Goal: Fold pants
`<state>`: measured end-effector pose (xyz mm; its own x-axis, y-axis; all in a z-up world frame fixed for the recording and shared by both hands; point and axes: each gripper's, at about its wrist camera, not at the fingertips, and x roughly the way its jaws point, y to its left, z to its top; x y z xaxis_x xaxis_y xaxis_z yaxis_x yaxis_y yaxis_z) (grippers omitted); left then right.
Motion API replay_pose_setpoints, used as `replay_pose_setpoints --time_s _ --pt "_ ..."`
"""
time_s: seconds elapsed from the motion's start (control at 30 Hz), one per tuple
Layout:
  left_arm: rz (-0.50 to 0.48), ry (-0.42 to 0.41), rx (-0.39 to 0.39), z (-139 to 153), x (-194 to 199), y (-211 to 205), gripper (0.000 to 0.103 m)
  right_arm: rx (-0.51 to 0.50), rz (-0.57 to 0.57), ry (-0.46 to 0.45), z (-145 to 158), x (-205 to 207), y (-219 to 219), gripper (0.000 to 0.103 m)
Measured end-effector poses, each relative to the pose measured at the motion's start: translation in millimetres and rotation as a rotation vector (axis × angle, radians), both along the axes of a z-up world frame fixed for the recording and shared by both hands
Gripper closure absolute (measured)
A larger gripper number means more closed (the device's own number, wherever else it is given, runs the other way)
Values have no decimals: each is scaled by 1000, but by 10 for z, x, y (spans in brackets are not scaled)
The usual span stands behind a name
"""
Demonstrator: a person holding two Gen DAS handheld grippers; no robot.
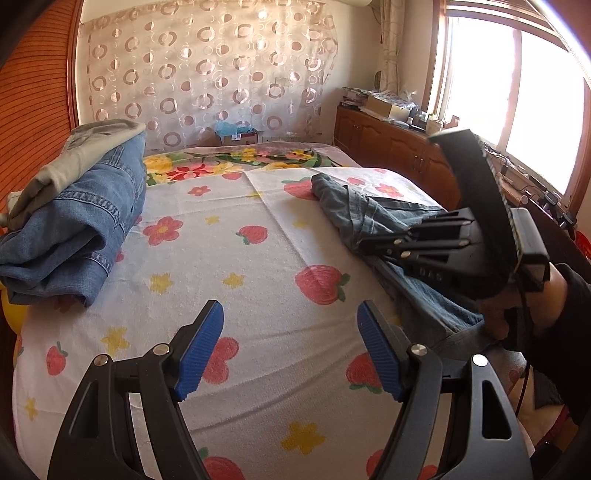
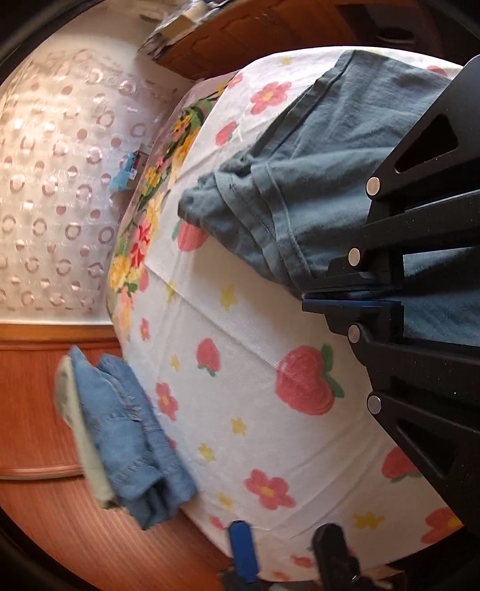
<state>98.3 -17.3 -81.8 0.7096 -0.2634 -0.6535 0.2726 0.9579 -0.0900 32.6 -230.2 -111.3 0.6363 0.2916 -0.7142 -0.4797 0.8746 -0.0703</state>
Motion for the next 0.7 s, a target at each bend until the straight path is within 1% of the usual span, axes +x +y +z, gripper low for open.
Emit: replay_pose_setpoints --time_s 0.13,0.3,0.47,0.7 --pt "-16 6 4 -22 4 -67 27 74 -36 -28 111 -42 -182 101" --pt "-48 15 10 -55 15 -205 27 159 -48 -40 268 -125 -403 101" --pt "-81 19 23 -54 50 -359 27 146 -98 -68 292 -124 -555 101" --pt "-117 16 31 -31 101 -534 27 144 -209 -103 407 -106 -1024 101"
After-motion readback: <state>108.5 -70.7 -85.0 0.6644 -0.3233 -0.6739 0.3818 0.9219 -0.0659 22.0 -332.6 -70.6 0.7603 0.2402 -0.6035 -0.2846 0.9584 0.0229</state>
